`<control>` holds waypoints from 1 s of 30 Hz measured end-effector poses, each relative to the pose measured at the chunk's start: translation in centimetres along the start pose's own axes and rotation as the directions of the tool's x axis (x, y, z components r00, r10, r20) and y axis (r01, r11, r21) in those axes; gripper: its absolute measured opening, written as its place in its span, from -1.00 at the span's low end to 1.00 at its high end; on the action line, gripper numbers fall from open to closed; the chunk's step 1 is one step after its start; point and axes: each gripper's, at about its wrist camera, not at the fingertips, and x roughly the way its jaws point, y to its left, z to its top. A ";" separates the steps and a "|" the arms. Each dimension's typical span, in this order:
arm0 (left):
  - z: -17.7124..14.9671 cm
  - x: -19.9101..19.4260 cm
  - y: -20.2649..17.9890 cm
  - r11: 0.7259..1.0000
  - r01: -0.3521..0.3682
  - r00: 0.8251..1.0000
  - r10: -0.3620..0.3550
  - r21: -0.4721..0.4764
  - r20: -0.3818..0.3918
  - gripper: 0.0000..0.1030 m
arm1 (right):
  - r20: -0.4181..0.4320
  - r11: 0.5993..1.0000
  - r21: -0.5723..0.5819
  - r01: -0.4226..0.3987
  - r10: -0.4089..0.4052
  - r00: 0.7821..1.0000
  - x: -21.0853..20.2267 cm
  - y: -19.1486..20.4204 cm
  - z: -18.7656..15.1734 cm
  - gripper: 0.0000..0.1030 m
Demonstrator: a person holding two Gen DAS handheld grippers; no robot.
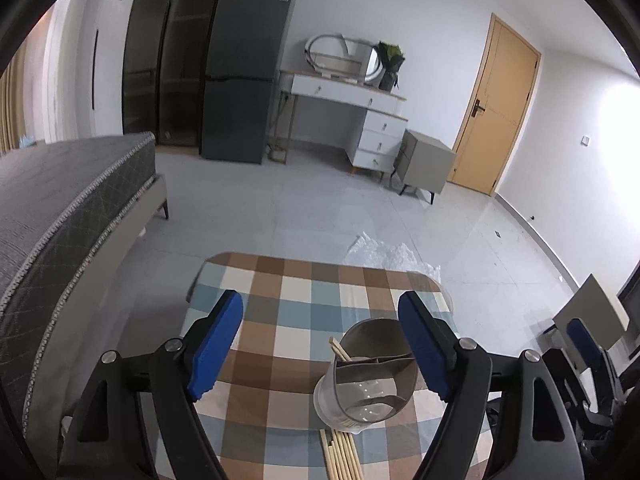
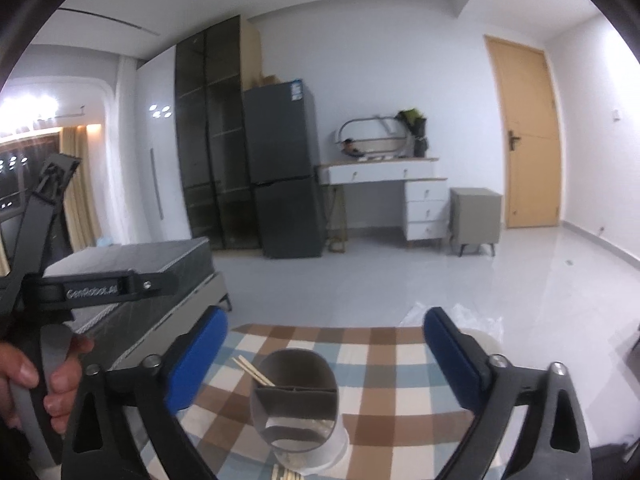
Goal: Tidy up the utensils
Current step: 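Raise both open grippers away from the utensil holder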
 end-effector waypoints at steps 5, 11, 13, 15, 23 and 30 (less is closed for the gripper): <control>-1.2 -1.6 -0.4 0.998 -0.058 0.996 0.056 0.036 0.068 0.68 | 0.030 0.999 -0.007 0.037 -0.037 0.999 -1.7 0.5 -0.4 1.00; -2.5 -2.2 -0.3 0.996 -0.075 0.993 0.070 0.050 0.096 0.84 | -0.010 0.999 -0.022 0.028 -0.029 1.000 -2.3 1.2 -1.3 1.00; -3.0 -2.2 0.0 0.997 -0.068 0.993 0.064 0.039 0.100 0.85 | -0.066 0.999 -0.033 0.028 -0.030 0.997 -1.7 1.3 -1.8 1.00; -3.6 -2.5 0.3 0.996 -0.083 0.990 0.079 0.028 0.120 0.85 | -0.098 0.999 -0.032 0.035 -0.038 0.995 -1.6 1.3 -2.6 1.00; -7.0 -1.8 0.6 0.996 -0.083 0.993 0.080 0.042 0.088 0.85 | -0.173 0.999 -0.019 0.027 -0.030 0.984 -1.7 1.3 -6.5 1.00; -10.1 0.6 1.7 0.996 -0.080 0.997 0.080 0.036 -0.007 0.85 | -0.248 0.998 -0.020 0.051 -0.055 0.967 -1.1 0.8 -10.0 1.00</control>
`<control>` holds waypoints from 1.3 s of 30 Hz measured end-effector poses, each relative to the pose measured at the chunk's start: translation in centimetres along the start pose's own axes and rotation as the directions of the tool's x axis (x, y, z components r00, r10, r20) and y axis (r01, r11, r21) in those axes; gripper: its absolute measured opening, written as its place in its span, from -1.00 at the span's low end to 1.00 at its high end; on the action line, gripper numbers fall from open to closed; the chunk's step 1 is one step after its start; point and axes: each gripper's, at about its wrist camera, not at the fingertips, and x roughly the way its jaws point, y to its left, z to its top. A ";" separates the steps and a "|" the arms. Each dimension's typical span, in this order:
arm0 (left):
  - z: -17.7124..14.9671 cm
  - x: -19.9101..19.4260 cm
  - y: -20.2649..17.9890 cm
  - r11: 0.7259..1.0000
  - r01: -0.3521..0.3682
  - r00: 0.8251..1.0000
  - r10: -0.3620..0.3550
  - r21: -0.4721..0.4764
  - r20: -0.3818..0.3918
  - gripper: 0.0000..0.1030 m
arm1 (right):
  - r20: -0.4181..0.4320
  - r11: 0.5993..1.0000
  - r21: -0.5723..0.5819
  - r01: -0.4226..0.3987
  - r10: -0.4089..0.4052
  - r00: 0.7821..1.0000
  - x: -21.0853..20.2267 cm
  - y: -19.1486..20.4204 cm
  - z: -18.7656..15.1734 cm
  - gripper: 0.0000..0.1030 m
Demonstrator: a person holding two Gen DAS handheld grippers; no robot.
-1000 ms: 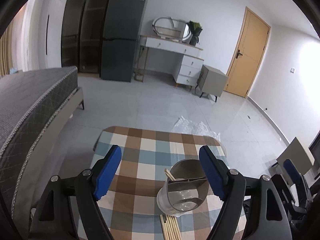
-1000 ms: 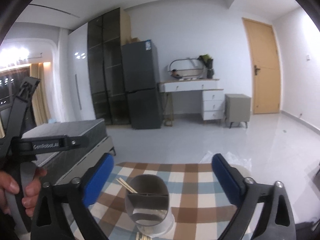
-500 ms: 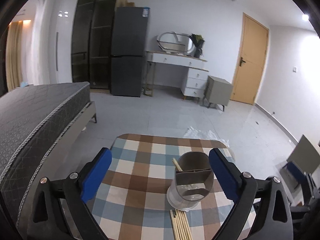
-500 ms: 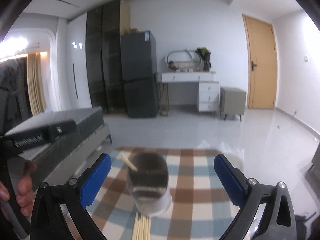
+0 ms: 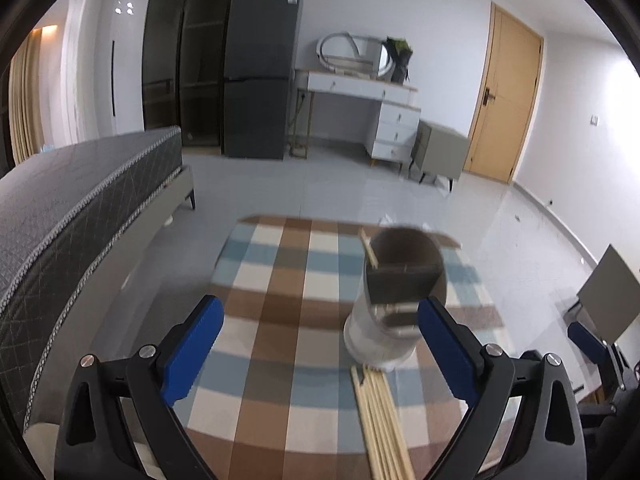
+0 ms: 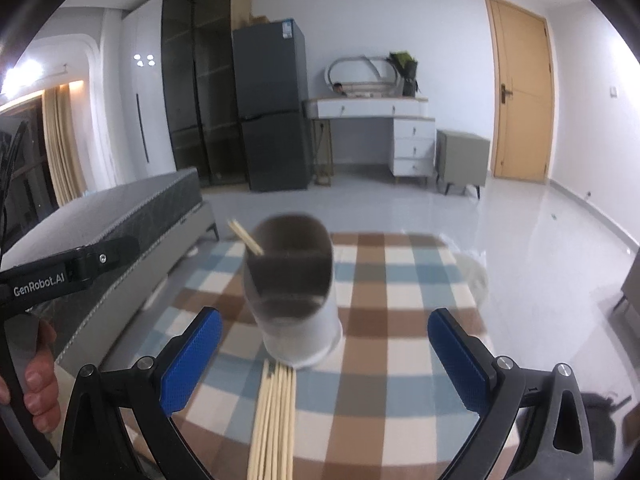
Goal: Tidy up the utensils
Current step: 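Raise both open grippers away from the utensil holder, then lower the right gripper to the chopsticks and pinch one chopstick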
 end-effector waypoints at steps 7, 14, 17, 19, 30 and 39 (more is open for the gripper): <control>-3.6 3.6 0.9 0.998 0.031 0.987 -0.040 -0.058 -0.154 0.84 | -0.161 0.999 -0.037 -0.035 0.029 0.986 3.3 0.6 -2.6 0.99; -4.5 5.8 1.0 0.999 0.006 0.977 -0.016 -0.046 -0.213 0.84 | -0.373 0.994 -0.043 -0.098 0.075 0.925 8.3 1.3 -5.5 0.84; -4.8 6.9 1.5 0.998 -0.005 0.969 -0.009 -0.058 -0.248 0.84 | -0.436 0.995 -0.030 -0.091 0.069 0.897 10.4 1.2 -6.5 0.56; -4.7 7.4 2.1 0.997 -0.016 0.963 -0.006 -0.080 -0.269 0.84 | -0.471 0.996 -0.026 -0.085 0.063 0.880 11.6 1.1 -7.1 0.34; -4.9 9.4 2.9 0.993 -0.078 0.938 0.045 -0.083 -0.345 0.84 | -0.572 0.994 -0.052 -0.094 0.047 0.819 14.5 2.1 -9.2 -0.14; -4.9 10.1 3.3 0.991 -0.081 0.923 0.035 -0.103 -0.382 0.84 | -0.601 0.992 -0.106 -0.071 -0.007 0.799 14.3 3.2 -9.7 -0.44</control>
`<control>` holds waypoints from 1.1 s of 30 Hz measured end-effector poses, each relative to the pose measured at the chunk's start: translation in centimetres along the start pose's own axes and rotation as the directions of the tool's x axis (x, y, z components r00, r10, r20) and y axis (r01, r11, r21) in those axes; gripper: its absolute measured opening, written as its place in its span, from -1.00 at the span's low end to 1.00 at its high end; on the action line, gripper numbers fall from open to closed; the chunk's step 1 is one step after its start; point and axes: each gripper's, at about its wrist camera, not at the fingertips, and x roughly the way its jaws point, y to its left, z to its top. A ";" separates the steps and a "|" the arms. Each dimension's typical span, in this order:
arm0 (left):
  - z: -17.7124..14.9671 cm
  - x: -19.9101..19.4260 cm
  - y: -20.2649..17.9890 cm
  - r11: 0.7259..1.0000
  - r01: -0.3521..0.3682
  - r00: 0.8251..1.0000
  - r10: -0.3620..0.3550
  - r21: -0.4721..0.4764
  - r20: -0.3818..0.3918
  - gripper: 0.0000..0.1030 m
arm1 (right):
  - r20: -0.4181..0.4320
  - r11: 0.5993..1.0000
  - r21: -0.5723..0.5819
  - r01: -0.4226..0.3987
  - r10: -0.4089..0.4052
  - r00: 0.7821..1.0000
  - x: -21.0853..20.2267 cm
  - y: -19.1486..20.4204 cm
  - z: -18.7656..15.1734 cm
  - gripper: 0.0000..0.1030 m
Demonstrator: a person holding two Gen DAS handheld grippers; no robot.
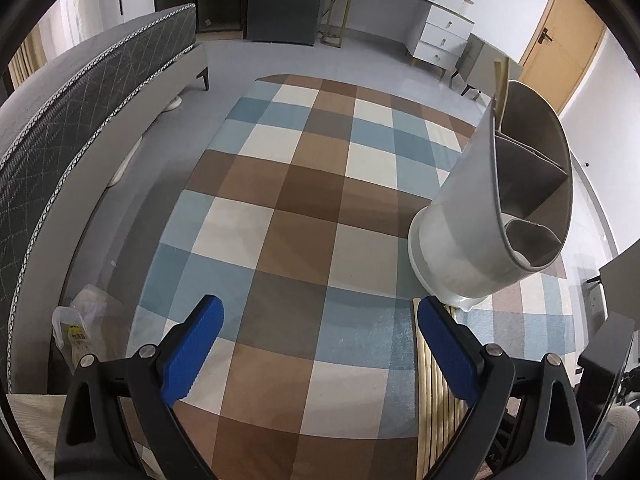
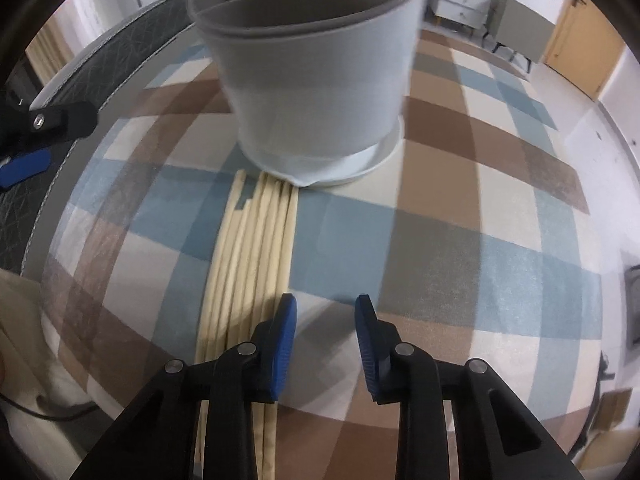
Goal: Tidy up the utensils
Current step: 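Lower the right gripper to the chopsticks and pinch one chopstick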
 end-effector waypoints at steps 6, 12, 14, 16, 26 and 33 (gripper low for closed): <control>0.1 0.0 0.3 1.000 0.005 1.000 -0.005 -0.020 -0.006 0.84 | 0.039 1.000 0.016 -0.018 0.018 0.999 -0.8 -0.1 0.0 -0.45; 0.2 0.2 0.3 1.000 0.008 1.000 -0.008 -0.030 -0.019 0.84 | 0.011 0.999 0.002 -0.043 0.043 0.999 -0.4 0.6 -0.2 -0.45; 0.2 0.1 0.4 1.000 0.003 1.000 -0.004 -0.029 -0.018 0.84 | 0.002 0.999 -0.020 -0.038 0.038 0.999 -0.3 1.2 -0.3 -0.44; 0.2 0.1 0.6 0.999 0.000 1.000 -0.001 -0.036 -0.018 0.84 | 0.007 0.998 -0.067 0.002 -0.001 1.000 -0.2 1.9 -0.5 -0.45; 0.4 0.3 0.8 0.999 0.000 1.000 -0.001 -0.041 -0.025 0.84 | -0.013 0.997 -0.073 0.010 -0.011 1.000 -0.1 1.3 -0.3 -0.88; 0.4 0.2 1.4 0.996 0.022 0.999 -0.026 -0.088 -0.045 0.84 | -0.075 0.998 -0.056 -0.007 0.003 0.997 -1.0 -0.1 -2.4 -0.88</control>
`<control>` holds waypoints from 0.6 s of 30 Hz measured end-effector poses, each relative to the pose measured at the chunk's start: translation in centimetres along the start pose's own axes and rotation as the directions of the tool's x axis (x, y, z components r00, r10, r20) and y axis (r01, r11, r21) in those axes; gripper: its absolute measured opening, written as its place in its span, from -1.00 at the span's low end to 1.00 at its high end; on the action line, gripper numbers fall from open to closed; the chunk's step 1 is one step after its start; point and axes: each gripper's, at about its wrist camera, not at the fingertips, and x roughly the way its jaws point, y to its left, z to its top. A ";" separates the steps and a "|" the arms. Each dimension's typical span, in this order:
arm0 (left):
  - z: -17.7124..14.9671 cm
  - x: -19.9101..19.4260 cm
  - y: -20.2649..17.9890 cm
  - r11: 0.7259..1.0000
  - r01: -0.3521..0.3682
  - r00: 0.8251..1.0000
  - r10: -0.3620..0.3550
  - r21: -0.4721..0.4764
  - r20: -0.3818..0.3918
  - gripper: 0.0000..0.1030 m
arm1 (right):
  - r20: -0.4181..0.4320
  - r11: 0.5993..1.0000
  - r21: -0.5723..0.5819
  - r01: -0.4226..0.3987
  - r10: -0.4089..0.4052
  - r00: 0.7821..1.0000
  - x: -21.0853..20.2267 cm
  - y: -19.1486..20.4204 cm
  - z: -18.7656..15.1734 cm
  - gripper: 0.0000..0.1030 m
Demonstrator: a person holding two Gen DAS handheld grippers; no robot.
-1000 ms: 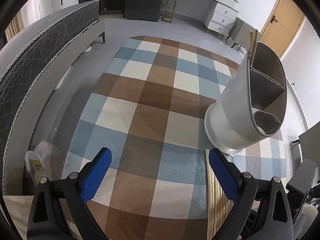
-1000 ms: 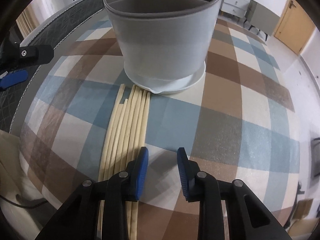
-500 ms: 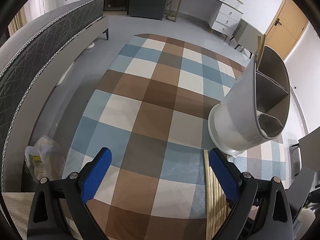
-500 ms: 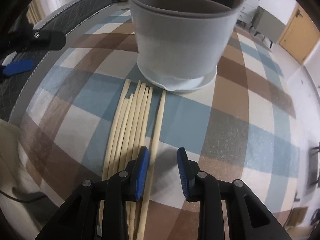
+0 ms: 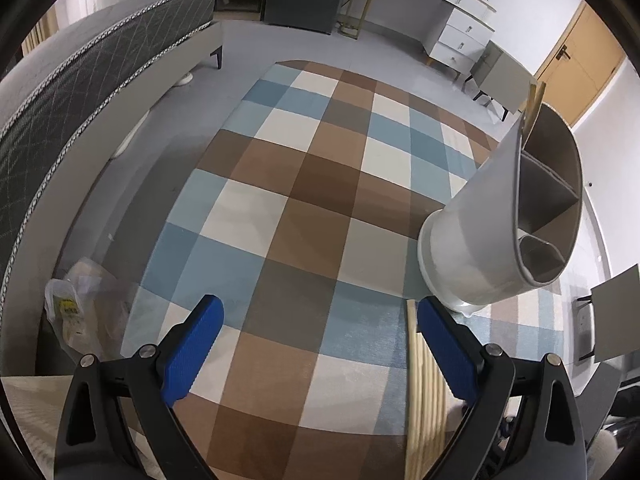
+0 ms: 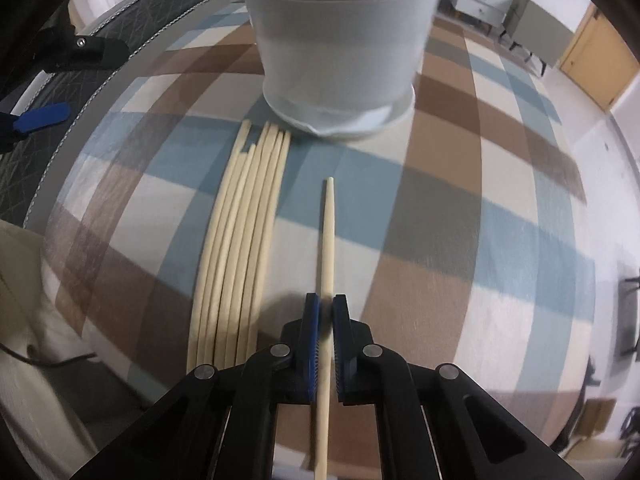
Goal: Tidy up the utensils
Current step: 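Lower the right gripper to the chopsticks and pinch one chopstick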
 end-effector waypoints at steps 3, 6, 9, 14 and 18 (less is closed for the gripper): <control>0.1 -0.3 -0.2 1.000 0.007 1.000 -0.007 0.005 0.006 0.84 | 0.002 1.000 0.013 -0.001 0.001 1.000 0.2 -0.3 0.6 -0.86; 0.2 -0.4 0.1 1.000 0.006 1.000 -0.006 -0.002 0.011 0.84 | 0.006 1.000 0.014 0.009 -0.009 1.000 0.7 -0.3 1.9 -0.85; 0.4 -0.1 1.0 0.999 -0.005 1.000 0.005 -0.036 -0.001 0.84 | 0.022 1.000 0.015 0.011 -0.011 1.000 1.4 -0.4 3.9 -0.84; 0.9 1.2 2.7 0.994 -0.007 0.998 0.001 -0.106 -0.057 0.84 | 0.045 1.000 0.007 0.010 -0.011 0.999 2.2 -0.4 6.2 -0.92; 0.8 2.4 2.8 0.991 0.016 0.993 -0.031 -0.132 -0.110 0.84 | 0.075 0.997 0.057 -0.042 0.038 0.996 2.2 -1.4 6.2 -0.93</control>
